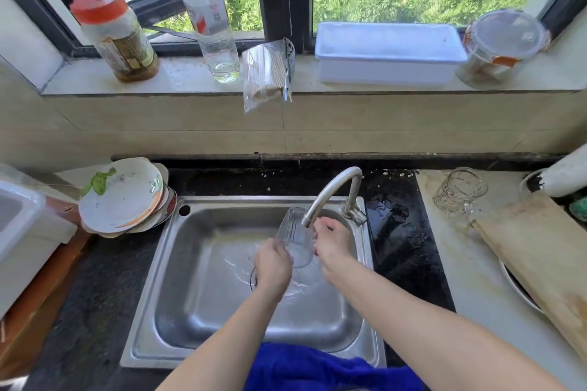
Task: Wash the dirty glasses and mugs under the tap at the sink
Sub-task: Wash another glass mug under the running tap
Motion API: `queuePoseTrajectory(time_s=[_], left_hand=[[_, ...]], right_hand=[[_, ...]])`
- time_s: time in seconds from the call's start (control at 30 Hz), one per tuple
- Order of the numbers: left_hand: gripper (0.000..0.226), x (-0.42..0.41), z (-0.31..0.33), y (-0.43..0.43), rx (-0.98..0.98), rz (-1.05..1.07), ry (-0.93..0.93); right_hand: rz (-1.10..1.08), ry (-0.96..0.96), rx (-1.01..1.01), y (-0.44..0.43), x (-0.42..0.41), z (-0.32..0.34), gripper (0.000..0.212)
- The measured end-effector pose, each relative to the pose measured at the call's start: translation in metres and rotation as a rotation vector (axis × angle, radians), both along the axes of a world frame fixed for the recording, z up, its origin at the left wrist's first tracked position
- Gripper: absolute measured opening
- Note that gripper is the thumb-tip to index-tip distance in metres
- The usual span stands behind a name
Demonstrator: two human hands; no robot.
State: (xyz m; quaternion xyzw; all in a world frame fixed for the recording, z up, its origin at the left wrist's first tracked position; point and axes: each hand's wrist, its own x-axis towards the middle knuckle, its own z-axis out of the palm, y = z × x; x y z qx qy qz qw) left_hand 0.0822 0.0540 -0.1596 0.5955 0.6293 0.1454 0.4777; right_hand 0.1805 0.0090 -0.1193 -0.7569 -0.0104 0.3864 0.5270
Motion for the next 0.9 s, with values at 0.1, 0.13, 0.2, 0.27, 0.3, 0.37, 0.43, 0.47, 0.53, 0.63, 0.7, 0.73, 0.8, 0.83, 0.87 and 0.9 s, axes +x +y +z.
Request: queuePoseTrajectory(time_s=[0.1,0.13,0.2,0.27,0.3,0.37,0.43,0.47,0.53,0.63,0.7,0.73,0.8,0.83,0.87,0.9], left_hand=[[0.025,0.014,0.003,-0.004,-0.293,0.223,-0.135],[0.025,0.014,0.004,0.001,-0.376,0.244,-0.140],[0.027,0.013,0.012,0.009,-0.498,0.206,-0.144],[0.027,0.014,0.022,0.009,-0.552,0.108,-0.153],[0.026,0.015,0.025,0.008,-0.569,0.067,-0.158],[0.024,0.013,0.028,0.005,-0.625,0.016,-0.178],[0.022,0.008,0.028,0.004,-0.666,-0.017,-0.202],[0.022,0.006,0.028,0.005,-0.673,-0.029,-0.211],[0.021,-0.001,0.025,0.005,-0.658,-0.038,-0.224],[0.021,-0.014,0.015,0.004,-0.551,-0.017,-0.268],[0.022,-0.021,0.008,0.004,-0.448,-0.017,-0.277],[0.024,-0.024,0.006,0.004,-0.391,-0.027,-0.267],[0.029,-0.029,0.003,0.007,-0.265,-0.077,-0.216],[0.030,-0.030,0.002,0.008,-0.205,-0.111,-0.185],[0.028,-0.031,0.001,0.010,-0.150,-0.147,-0.156],[0.024,-0.032,0.001,0.011,-0.108,-0.178,-0.142]], right_hand=[[0.029,-0.021,0.085,0.002,0.003,0.004,0.018],[0.107,-0.056,0.110,0.000,0.006,0.004,0.021],[0.241,-0.139,0.126,-0.003,0.015,0.003,0.023],[0.308,-0.267,0.101,-0.003,0.026,0.001,0.022],[0.342,-0.349,0.088,-0.003,0.029,-0.002,0.026],[0.407,-0.486,0.073,-0.003,0.031,-0.004,0.036],[0.453,-0.517,0.060,-0.005,0.032,-0.004,0.029],[0.465,-0.502,0.053,-0.006,0.033,-0.003,0.019],[0.471,-0.494,0.077,-0.007,0.032,-0.005,0.013],[0.515,-0.488,0.138,-0.011,0.023,-0.007,0.017],[0.521,-0.288,0.133,-0.011,0.019,-0.003,0.021],[0.488,-0.127,0.119,-0.009,0.020,-0.002,0.023],[0.390,0.132,0.044,-0.001,0.022,0.001,0.015],[0.365,0.191,-0.007,0.003,0.025,0.003,0.007],[0.363,0.207,-0.058,0.005,0.028,0.004,0.011],[0.384,0.202,-0.102,0.006,0.032,0.005,0.023]])
